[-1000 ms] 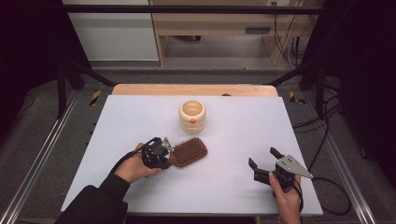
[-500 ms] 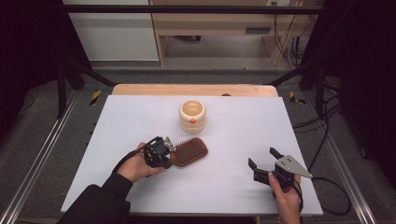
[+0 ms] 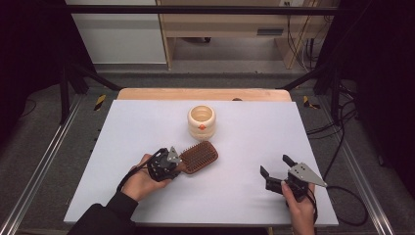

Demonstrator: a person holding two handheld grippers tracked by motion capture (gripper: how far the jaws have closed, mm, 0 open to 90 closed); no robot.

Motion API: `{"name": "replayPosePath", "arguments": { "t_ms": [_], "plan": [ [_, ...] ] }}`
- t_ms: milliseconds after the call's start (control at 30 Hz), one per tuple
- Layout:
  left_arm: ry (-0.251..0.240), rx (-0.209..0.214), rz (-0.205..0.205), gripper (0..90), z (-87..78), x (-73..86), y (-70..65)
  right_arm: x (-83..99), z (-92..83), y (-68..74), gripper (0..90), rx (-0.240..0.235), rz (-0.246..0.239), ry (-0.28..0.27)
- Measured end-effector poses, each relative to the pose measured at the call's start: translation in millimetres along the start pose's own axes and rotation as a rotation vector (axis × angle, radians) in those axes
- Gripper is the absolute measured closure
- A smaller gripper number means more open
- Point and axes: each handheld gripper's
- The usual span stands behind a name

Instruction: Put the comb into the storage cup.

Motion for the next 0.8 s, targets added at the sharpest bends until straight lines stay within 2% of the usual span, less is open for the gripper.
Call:
{"name": "replayPosePath", "arguments": {
  "t_ms": [133, 233, 333, 400, 533, 633, 800],
  "plan": [
    [-0.083, -0.043, -0.016, 72.5, -3.0, 3.1, -3.2, 0.0, -0.3, 0.5, 6.5, 0.001, -0.001, 0.0],
    [-0.134, -0.076, -0.011, 72.5, -5.6, 5.3, -4.4, 0.3, 0.4, 2.1, 6.5, -0.002, -0.006, 0.002],
    [-0.203, -0.084, -0.037, 72.5, -5.7, 8.4, -4.2, 1.4, 2.1, 3.7, 6.5, -0.002, -0.008, 0.011],
    [-0.238, -0.104, -0.042, 72.5, -5.1, 10.2, -4.5, 2.4, 3.3, 5.1, 6.5, -0.001, -0.006, 0.017],
    [-0.291, -0.13, -0.049, 72.5, -4.8, 14.8, -4.6, 2.7, 6.0, 6.8, 6.6, -0.004, 0.0, 0.024],
    [-0.291, -0.134, -0.038, 72.6, -7.2, 16.6, -4.1, 1.6, 7.3, 7.1, 6.6, -0.007, 0.006, 0.019],
    [-0.336, -0.156, -0.051, 72.5, -9.7, 22.4, -7.0, -0.7, 8.0, 12.2, 6.6, -0.015, 0.005, 0.021]
  ]
}}
Point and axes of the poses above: each handheld gripper's, and its own axes: z roughly forward along the jaws, x roughly out of its underside, y roughly to its left, and after that the axes turned 5 degrees about x, right-handed
